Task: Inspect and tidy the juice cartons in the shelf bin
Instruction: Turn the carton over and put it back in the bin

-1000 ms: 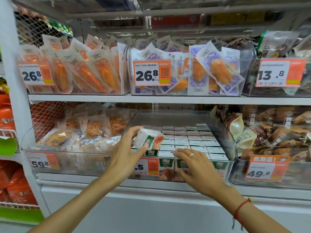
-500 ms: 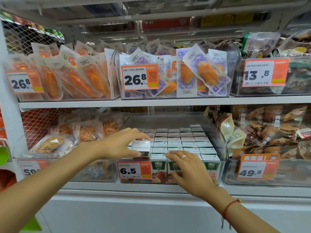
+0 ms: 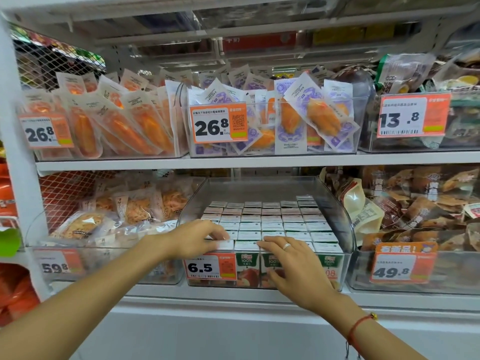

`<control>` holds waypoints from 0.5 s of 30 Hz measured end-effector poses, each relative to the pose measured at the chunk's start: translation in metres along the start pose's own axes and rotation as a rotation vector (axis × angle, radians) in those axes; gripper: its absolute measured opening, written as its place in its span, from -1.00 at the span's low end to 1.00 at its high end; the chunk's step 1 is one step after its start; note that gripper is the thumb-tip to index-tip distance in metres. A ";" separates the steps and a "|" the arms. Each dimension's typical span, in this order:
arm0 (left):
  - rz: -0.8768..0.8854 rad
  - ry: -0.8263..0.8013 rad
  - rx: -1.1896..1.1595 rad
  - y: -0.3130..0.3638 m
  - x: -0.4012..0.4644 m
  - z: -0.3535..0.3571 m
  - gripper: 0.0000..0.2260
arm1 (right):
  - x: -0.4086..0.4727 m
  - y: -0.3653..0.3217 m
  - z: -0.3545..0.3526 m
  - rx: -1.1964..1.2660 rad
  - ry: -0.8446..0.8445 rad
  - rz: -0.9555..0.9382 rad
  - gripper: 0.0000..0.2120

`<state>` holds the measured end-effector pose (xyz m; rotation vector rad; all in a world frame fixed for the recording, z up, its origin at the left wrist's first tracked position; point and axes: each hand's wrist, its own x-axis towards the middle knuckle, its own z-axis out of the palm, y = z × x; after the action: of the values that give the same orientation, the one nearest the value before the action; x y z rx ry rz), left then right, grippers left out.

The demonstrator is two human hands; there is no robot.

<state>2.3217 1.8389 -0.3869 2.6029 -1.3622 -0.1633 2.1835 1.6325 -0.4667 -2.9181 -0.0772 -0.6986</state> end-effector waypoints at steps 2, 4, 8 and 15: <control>-0.010 0.036 0.029 0.000 -0.001 0.006 -0.73 | 0.000 0.000 0.000 -0.006 -0.006 -0.002 -0.48; -0.022 0.048 0.035 -0.002 -0.002 0.007 -0.73 | -0.001 0.000 0.000 -0.005 -0.012 0.004 -0.49; -0.033 0.043 0.049 -0.002 -0.001 0.005 -0.75 | 0.001 -0.001 -0.003 -0.004 -0.035 0.011 -0.48; -0.014 0.116 0.298 -0.006 0.019 -0.009 -0.77 | 0.003 -0.015 -0.012 -0.061 -0.165 0.012 -0.39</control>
<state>2.3389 1.8280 -0.3793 2.8077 -1.4228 0.2020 2.1801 1.6453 -0.4531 -3.0269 -0.0563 -0.4652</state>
